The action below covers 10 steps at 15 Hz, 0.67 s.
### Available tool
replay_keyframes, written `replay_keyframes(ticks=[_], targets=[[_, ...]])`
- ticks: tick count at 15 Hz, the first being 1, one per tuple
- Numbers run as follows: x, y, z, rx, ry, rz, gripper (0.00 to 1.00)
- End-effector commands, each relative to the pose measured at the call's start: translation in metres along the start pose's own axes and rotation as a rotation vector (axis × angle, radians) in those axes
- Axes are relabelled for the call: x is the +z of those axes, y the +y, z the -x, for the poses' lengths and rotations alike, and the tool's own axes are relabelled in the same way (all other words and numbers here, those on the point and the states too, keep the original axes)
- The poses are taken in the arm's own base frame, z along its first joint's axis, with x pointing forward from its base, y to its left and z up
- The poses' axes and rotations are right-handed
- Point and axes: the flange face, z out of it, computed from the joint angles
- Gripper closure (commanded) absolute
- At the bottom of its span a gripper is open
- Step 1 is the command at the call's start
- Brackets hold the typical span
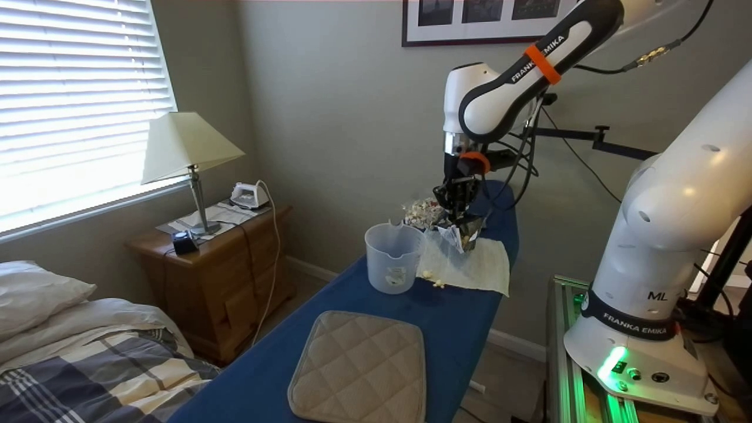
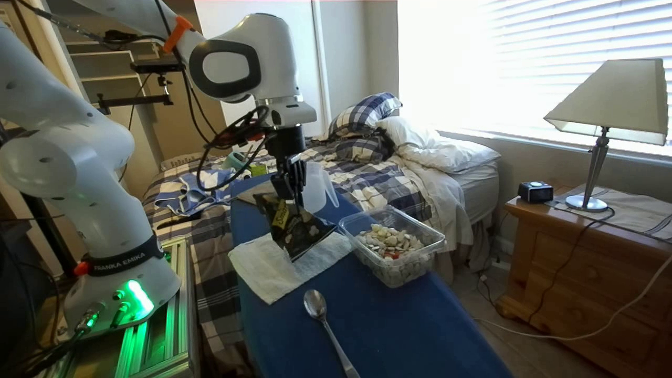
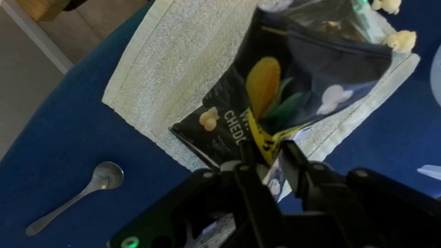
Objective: Pour the contents from the black packet into the clear container.
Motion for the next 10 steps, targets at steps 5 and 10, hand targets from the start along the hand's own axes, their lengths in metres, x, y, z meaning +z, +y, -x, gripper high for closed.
replay_keyframes(ticks=[5, 10], targets=[[-0.012, -0.007, 0.004, -0.035, -0.021, -0.066, 0.12], [-0.033, -0.02, 0.001, -0.095, -0.045, -0.093, 0.0]])
